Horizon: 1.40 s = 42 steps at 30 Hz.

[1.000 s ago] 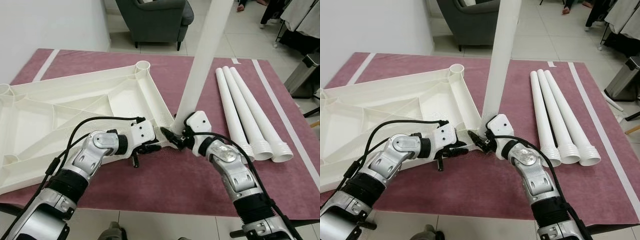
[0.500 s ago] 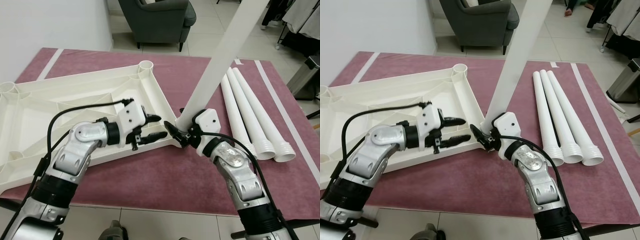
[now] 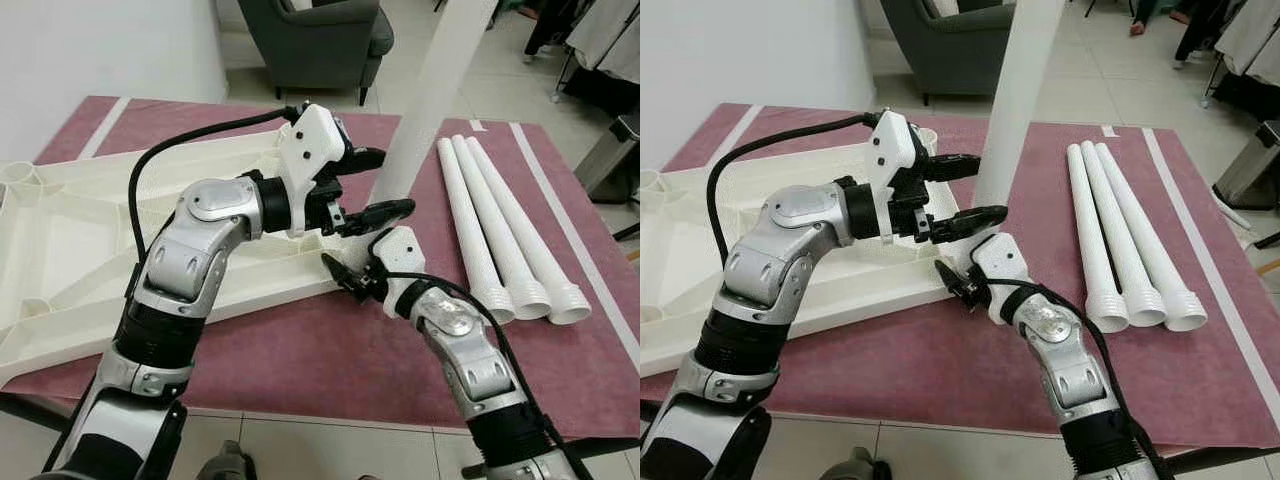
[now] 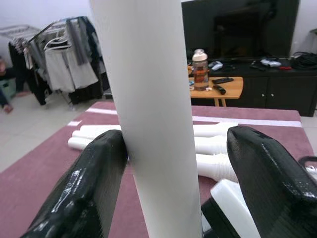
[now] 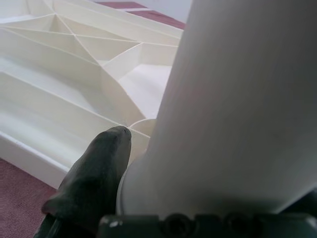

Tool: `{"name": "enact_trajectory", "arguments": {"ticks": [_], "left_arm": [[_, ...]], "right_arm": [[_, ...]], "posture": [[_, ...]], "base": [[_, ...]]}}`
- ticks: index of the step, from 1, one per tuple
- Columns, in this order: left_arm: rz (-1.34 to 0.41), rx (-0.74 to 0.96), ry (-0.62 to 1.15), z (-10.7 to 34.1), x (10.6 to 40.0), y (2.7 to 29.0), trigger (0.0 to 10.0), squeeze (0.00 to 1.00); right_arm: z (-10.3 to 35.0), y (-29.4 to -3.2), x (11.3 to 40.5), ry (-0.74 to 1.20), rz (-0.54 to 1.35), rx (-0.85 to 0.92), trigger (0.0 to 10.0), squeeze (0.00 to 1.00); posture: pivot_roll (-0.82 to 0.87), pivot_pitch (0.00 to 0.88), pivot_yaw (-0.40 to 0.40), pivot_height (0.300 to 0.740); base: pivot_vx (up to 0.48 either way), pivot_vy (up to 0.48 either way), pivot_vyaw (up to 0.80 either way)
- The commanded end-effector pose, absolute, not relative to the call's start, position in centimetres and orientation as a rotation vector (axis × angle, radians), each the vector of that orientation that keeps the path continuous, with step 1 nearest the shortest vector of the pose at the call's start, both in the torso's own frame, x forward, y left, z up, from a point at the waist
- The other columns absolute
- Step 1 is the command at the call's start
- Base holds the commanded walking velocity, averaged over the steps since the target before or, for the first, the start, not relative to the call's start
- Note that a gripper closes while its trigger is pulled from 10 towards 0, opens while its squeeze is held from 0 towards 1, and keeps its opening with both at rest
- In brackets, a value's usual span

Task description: Building children table

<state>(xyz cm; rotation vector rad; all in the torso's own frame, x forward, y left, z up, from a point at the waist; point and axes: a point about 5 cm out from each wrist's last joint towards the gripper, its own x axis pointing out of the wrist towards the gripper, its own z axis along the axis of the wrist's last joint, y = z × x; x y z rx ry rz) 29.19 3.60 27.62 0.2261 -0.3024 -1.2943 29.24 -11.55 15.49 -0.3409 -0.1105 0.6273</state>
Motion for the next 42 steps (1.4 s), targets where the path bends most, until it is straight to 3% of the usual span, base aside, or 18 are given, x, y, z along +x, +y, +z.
{"name": "enact_trajectory", "arguments": {"ticks": [1, 4, 5, 6, 7, 10, 11, 12, 13, 18, 19, 21, 22, 23, 38, 39, 40, 42], "left_arm": [[-0.965, 0.161, -0.308, 28.6, 30.7, 3.9, 10.0, 0.00], [-0.950, 0.145, -0.291, 28.7, 30.9, 3.7, 10.0, 0.00], [-0.928, 0.115, -0.259, 28.7, 31.2, 3.4, 7.7, 0.00], [-0.928, 0.115, -0.259, 28.7, 31.2, 3.4, 7.7, 0.00], [-0.921, 0.106, -0.248, 28.7, 31.3, 3.3, 0.0, 0.00], [-0.935, 0.053, -0.228, 28.7, 31.2, 3.5, 0.0, 0.00], [-0.945, 0.033, -0.225, 28.7, 31.1, 3.5, 0.0, 0.00], [-0.945, 0.033, -0.225, 28.7, 31.1, 3.5, 0.0, 0.00], [-0.959, 0.032, -0.231, 28.7, 30.9, 3.6, 0.0, 0.00], [-0.992, 0.051, -0.242, 28.7, 30.5, 3.5, 0.0, 0.00], [-0.996, 0.052, -0.244, 28.7, 30.4, 3.5, 0.0, 0.00], [-1.001, 0.056, -0.248, 28.8, 30.3, 3.5, 0.0, 0.00], [-1.013, 0.062, -0.257, 28.9, 30.1, 3.5, 0.0, 0.00], [-1.026, 0.072, -0.270, 29.0, 29.9, 3.3, 0.0, 0.00], [-1.092, 0.183, -0.289, 28.1, 28.9, 2.7, 0.0, 0.00], [-1.092, 0.187, -0.290, 28.2, 28.9, 2.8, 0.0, 0.00], [-1.091, 0.195, -0.292, 28.1, 28.9, 2.8, 0.0, 0.00], [-1.089, 0.201, -0.292, 28.1, 28.9, 2.8, 0.0, 0.00]], "right_arm": [[15.7, -10.8, 29.2, -0.136, 0.655, -0.356, 0.0, 0.00], [15.7, -10.7, 29.1, -0.138, 0.658, -0.357, 0.0, 0.00], [15.6, -10.5, 29.1, -0.141, 0.662, -0.366, 0.0, 0.00], [15.6, -10.5, 29.1, -0.141, 0.662, -0.366, 0.0, 0.00], [15.6, -10.4, 29.1, -0.141, 0.663, -0.370, 0.0, 0.00], [15.4, -10.5, 29.2, -0.138, 0.644, -0.382, 0.0, 0.00], [15.4, -10.6, 29.3, -0.137, 0.631, -0.388, 4.1, 0.00], [15.4, -10.6, 29.3, -0.137, 0.631, -0.388, 4.1, 0.00], [15.4, -10.7, 29.4, -0.137, 0.619, -0.395, 10.0, 0.00], [15.9, -11.0, 29.9, -0.166, 0.569, -0.397, 10.0, 0.00], [16.1, -11.0, 29.9, -0.174, 0.568, -0.388, 10.0, 1.00], [16.3, -11.0, 30.0, -0.184, 0.568, -0.388, 10.0, 1.00], [16.7, -10.9, 29.9, -0.198, 0.581, -0.385, 10.0, 0.43], [17.1, -10.8, 29.8, -0.213, 0.597, -0.383, 10.0, 0.00], [19.3, -9.9, 29.7, -0.284, 0.650, -0.403, 9.4, 0.00], [19.3, -9.9, 29.7, -0.280, 0.652, -0.401, 3.2, 0.00], [19.1, -9.9, 29.7, -0.273, 0.654, -0.397, 0.0, 0.00], [19.0, -9.9, 29.6, -0.264, 0.656, -0.387, 0.0, 0.00]], "posture": [[0.11, 0.014, 0.003, 0.740], [0.11, 0.013, 0.002, 0.740], [0.11, 0.011, 0.004, 0.740], [0.11, 0.011, 0.004, 0.740], [0.11, 0.011, 0.004, 0.740], [0.10, 0.009, 0.009, 0.740], [0.10, 0.008, 0.011, 0.740], [0.10, 0.008, 0.011, 0.740], [0.10, 0.008, 0.011, 0.740], [0.11, 0.011, 0.010, 0.740], [0.11, 0.011, 0.009, 0.740], [0.11, 0.012, 0.009, 0.740], [0.11, 0.013, 0.008, 0.740], [0.11, 0.013, 0.008, 0.740], [0.11, 0.017, 0.010, 0.740], [0.11, 0.018, 0.010, 0.740], [0.11, 0.018, 0.010, 0.740], [0.11, 0.019, 0.011, 0.740]], "base": [[0.000, 0.000, 0.00], [0.000, 0.000, 0.00], [0.000, 0.000, 0.00], [0.000, 0.000, 0.00], [0.000, 0.000, 0.00], [0.000, 0.000, 0.00], [0.000, 0.000, 0.00], [0.000, 0.000, 0.00], [0.000, 0.000, 0.00], [0.000, 0.000, 0.00], [0.000, 0.000, 0.00], [0.000, 0.000, 0.00], [0.000, 0.000, 0.00], [0.000, 0.000, 0.00], [0.000, 0.000, 0.00], [0.000, 0.000, 0.00], [0.000, 0.000, 0.00], [0.000, 0.000, 0.00]]}}
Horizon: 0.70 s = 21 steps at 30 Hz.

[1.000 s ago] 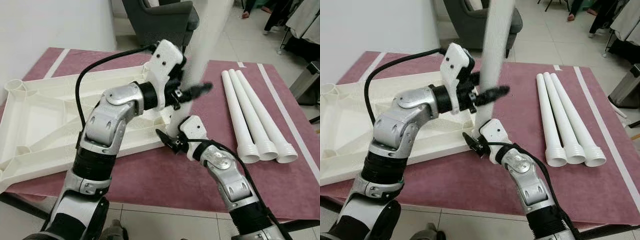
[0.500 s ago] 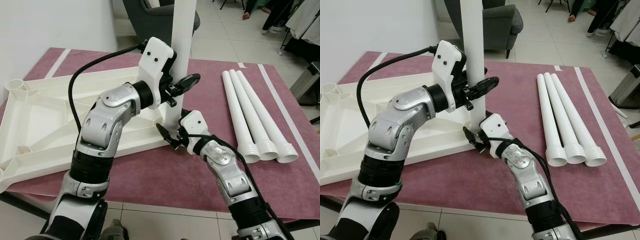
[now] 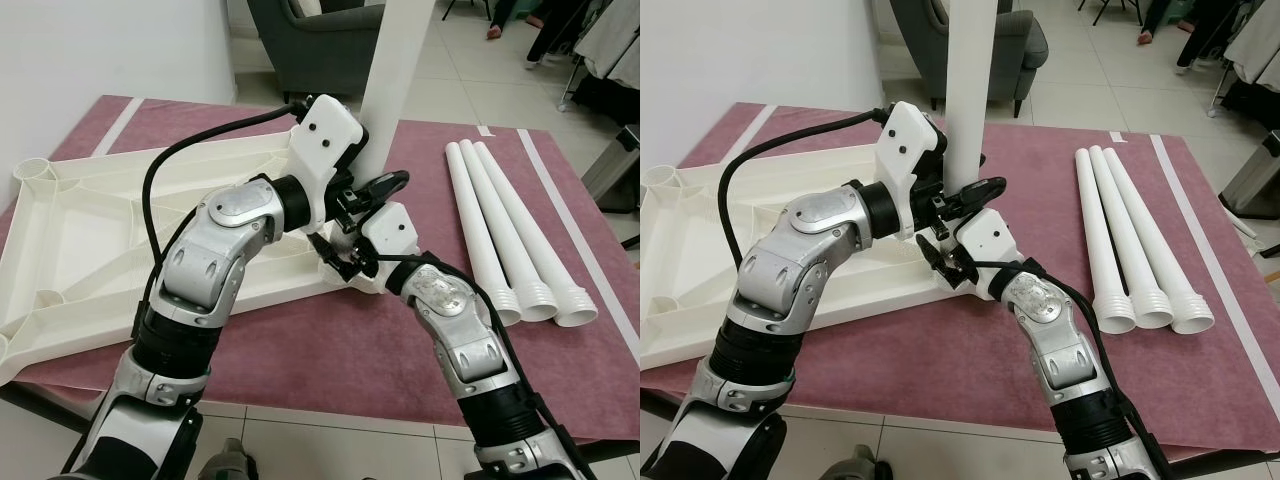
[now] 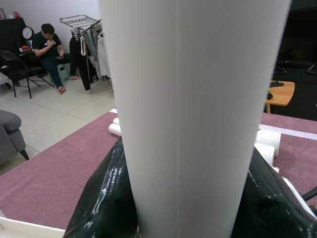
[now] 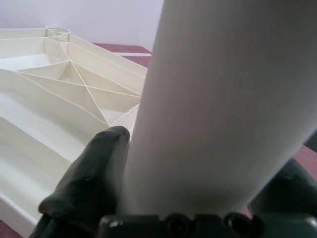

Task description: Building children table

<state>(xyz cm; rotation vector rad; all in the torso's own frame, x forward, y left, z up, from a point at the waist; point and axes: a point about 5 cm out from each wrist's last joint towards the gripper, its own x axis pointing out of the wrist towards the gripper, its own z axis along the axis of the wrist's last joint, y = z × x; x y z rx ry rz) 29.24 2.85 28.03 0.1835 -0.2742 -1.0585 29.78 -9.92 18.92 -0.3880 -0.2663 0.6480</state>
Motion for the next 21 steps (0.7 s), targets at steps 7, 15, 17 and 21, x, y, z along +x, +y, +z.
{"name": "enact_trajectory", "arguments": {"ticks": [7, 15, 17, 21], "left_arm": [[-1.082, 0.236, -0.323, 28.1, 28.9, 2.7, 0.0, 0.00], [-1.116, 0.183, -0.334, 27.8, 28.4, 2.8, 10.0, 1.00], [-1.120, 0.130, -0.319, 27.9, 28.6, 3.1, 10.0, 0.83], [-1.160, 0.055, -0.300, 28.0, 28.4, 4.0, 10.0, 0.00]], "right_arm": [[18.9, -9.9, 29.4, -0.247, 0.669, -0.352, 0.0, 0.00], [19.1, -10.4, 29.8, -0.228, 0.599, -0.260, 0.0, 0.00], [19.3, -10.9, 30.1, -0.218, 0.564, -0.219, 0.0, 0.00], [19.5, -11.7, 30.6, -0.205, 0.518, -0.176, 0.0, 0.00]], "posture": [[0.11, 0.020, 0.012, 0.740], [0.11, 0.022, 0.014, 0.740], [0.11, 0.022, 0.015, 0.740], [0.10, 0.023, 0.017, 0.740]], "base": [[0.000, 0.000, 0.00], [0.000, 0.000, 0.00], [0.000, 0.000, 0.00], [0.000, 0.000, 0.00]]}}
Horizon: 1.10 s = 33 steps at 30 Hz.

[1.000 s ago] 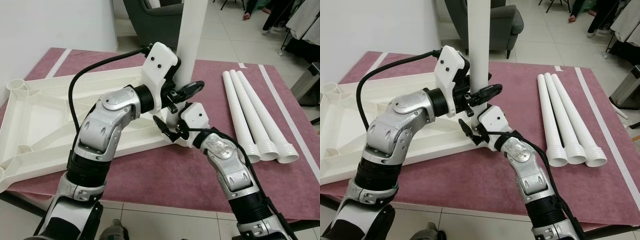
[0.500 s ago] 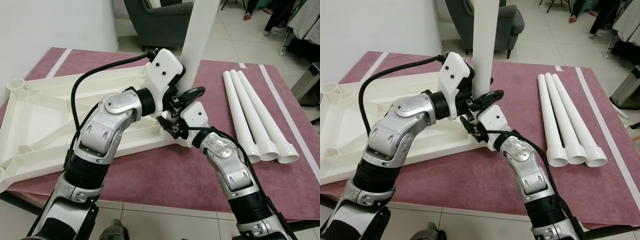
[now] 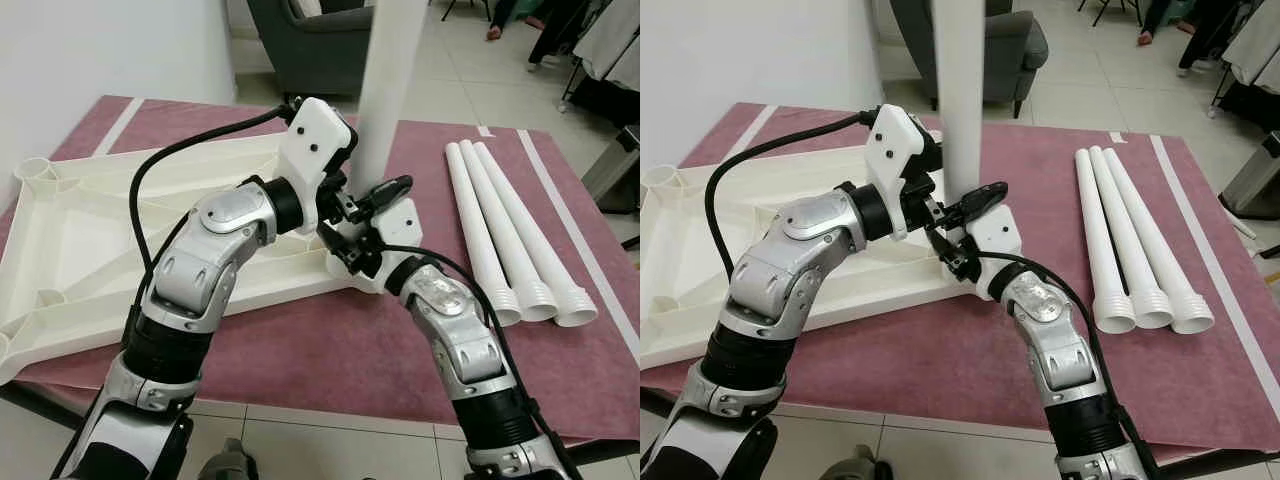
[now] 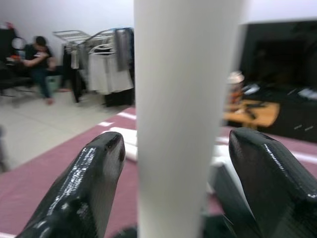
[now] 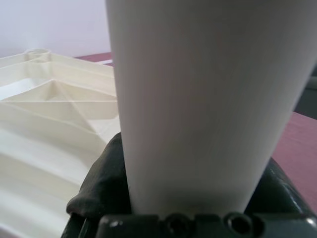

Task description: Building children table

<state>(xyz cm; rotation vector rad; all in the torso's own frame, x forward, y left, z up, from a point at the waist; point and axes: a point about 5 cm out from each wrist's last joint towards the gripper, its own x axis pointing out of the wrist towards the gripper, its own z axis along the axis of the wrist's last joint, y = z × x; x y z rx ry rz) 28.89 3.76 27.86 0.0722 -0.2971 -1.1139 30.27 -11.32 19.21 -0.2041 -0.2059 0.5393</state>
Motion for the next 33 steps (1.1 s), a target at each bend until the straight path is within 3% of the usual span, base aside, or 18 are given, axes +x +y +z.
{"name": "enact_trajectory", "arguments": {"ticks": [1, 7, 10, 13, 14, 15, 26, 27, 28, 29, 31, 32, 33], "left_arm": [[-1.186, 0.036, -0.296, 27.9, 28.3, 4.4, 10.0, 0.00], [-1.268, -0.004, -0.265, 26.8, 27.9, 6.3, 10.0, 0.00], [-1.151, 0.124, -0.170, 24.5, 29.4, 6.8, 10.0, 0.00], [-0.930, 0.387, -0.018, 20.5, 32.0, 7.5, 10.0, 0.00], [-0.930, 0.387, -0.018, 20.5, 32.0, 7.5, 10.0, 0.00], [-0.889, 0.454, 0.018, 19.5, 32.5, 7.6, 10.0, 0.00], [-0.888, 0.523, 0.152, 15.3, 33.1, 6.3, 9.5, 0.00], [-0.900, 0.541, 0.158, 15.0, 33.1, 6.2, 8.7, 0.00], [-0.910, 0.554, 0.162, 14.7, 33.1, 6.1, 8.7, 0.00], [-0.923, 0.568, 0.176, 14.3, 33.0, 6.0, 3.3, 0.00], [-0.933, 0.578, 0.184, 14.0, 33.0, 5.9, 3.3, 0.00], [-0.935, 0.601, 0.204, 13.3, 32.9, 5.9, 2.7, 0.00], [-0.935, 0.601, 0.204, 13.3, 32.9, 5.9, 2.7, 0.00]], "right_arm": [[19.6, -12.0, 30.6, -0.201, 0.506, -0.162, 0.0, 0.00], [19.7, -13.3, 31.0, -0.184, 0.454, -0.177, 0.0, 0.00], [19.9, -14.1, 31.3, -0.171, 0.427, -0.173, 0.0, 0.00], [19.8, -14.7, 31.3, -0.133, 0.428, -0.129, 0.0, 0.00], [19.8, -14.7, 31.3, -0.133, 0.428, -0.129, 0.0, 0.00], [19.7, -14.7, 31.3, -0.121, 0.436, -0.127, 10.0, 0.00], [19.2, -14.6, 31.4, -0.083, 0.451, -0.130, 10.0, 0.00], [19.2, -14.7, 31.4, -0.080, 0.450, -0.127, 10.0, 0.00], [19.2, -14.7, 31.4, -0.079, 0.450, -0.124, 10.0, 0.00], [19.2, -14.7, 31.5, -0.077, 0.450, -0.120, 10.0, 0.00], [19.2, -14.7, 31.5, -0.075, 0.450, -0.118, 10.0, 0.00], [19.2, -14.6, 31.6, -0.075, 0.453, -0.115, 10.0, 0.00], [19.2, -14.6, 31.6, -0.075, 0.453, -0.115, 10.0, 0.00]], "posture": [[0.10, 0.023, 0.018, 0.740], [0.10, 0.024, 0.019, 0.740], [0.10, 0.026, 0.018, 0.740], [0.11, 0.026, 0.013, 0.740], [0.11, 0.026, 0.013, 0.740], [0.10, 0.026, 0.011, 0.740], [0.10, 0.024, 0.010, 0.740], [0.09, 0.021, 0.013, 0.740], [0.09, 0.021, 0.013, 0.740], [0.09, 0.021, 0.014, 0.740], [0.09, 0.019, 0.013, 0.740], [0.09, 0.019, 0.013, 0.740], [0.09, 0.019, 0.013, 0.740]], "base": [[0.000, 0.000, 0.00], [0.000, 0.000, 0.00], [0.000, 0.000, 0.00], [0.000, 0.000, 0.00], [0.000, 0.000, 0.00], [0.000, 0.000, 0.00], [0.000, 0.000, 0.00], [0.000, 0.000, 0.00], [0.000, 0.000, 0.00], [0.000, 0.000, 0.00], [0.000, 0.000, 0.00], [0.000, 0.000, 0.00], [0.000, 0.000, 0.00]]}}
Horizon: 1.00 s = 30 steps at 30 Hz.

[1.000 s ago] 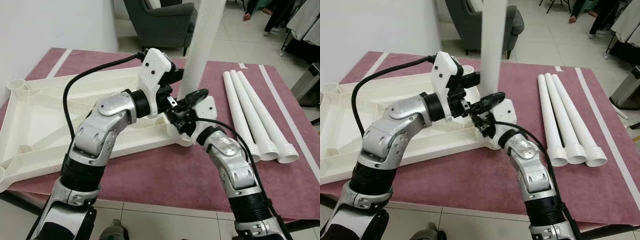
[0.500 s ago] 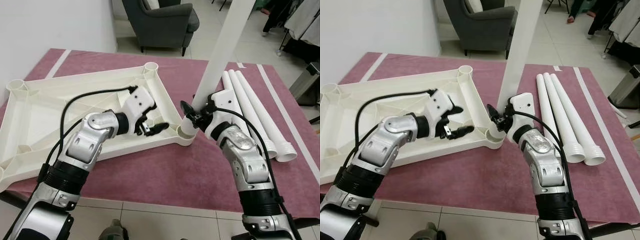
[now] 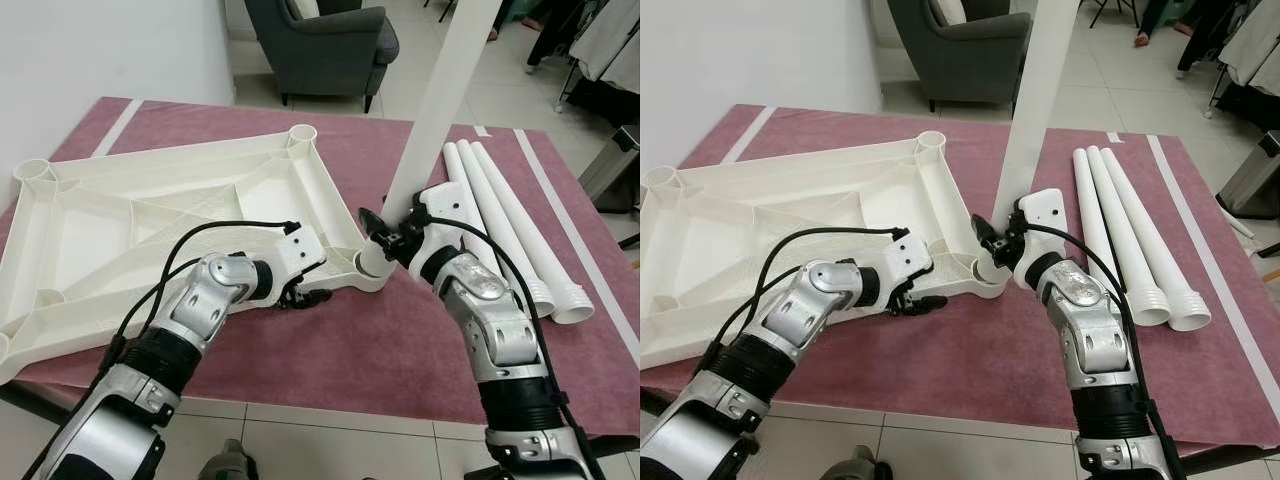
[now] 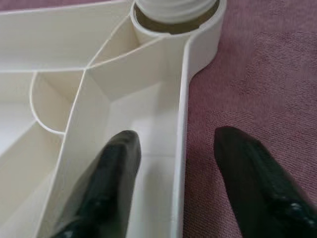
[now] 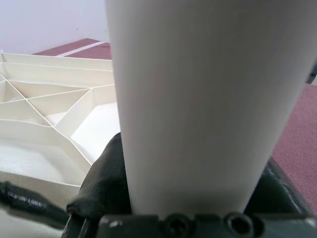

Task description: Building children table

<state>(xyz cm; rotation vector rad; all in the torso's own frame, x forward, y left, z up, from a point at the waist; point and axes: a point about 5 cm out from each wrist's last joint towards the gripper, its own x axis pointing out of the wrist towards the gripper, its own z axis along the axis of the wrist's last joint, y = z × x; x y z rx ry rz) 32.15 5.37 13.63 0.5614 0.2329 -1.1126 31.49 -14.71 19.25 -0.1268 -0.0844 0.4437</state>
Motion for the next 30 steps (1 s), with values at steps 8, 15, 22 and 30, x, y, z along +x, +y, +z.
{"name": "enact_trajectory", "arguments": {"ticks": [8, 15, 22, 30], "left_arm": [[-0.949, 0.621, 0.220, 12.4, 32.9, 6.1, 0.0, 0.00], [-1.055, 0.661, 0.163, 12.6, 32.3, 6.2, 0.0, 0.00], [-1.211, 0.670, 0.126, 13.1, 31.5, 6.2, 0.0, 0.00], [-1.365, 0.732, 0.074, 14.3, 30.6, 7.4, 0.0, 0.00]], "right_arm": [[19.2, -14.3, 31.7, -0.076, 0.468, -0.115, 10.0, 0.00], [19.3, -14.1, 31.7, -0.073, 0.516, -0.122, 10.0, 0.00], [18.9, -13.7, 31.9, -0.066, 0.599, -0.187, 10.0, 0.00], [19.7, -13.3, 32.3, -0.086, 0.622, -0.199, 10.0, 0.00]], "posture": [[0.10, 0.012, 0.009, 0.740], [0.10, 0.011, 0.011, 0.740], [0.10, 0.024, 0.012, 0.740], [0.11, 0.027, 0.012, 0.740]], "base": [[0.000, 0.000, 0.00], [0.000, 0.000, 0.00], [0.000, 0.000, 0.00], [0.000, 0.000, 0.00]]}}
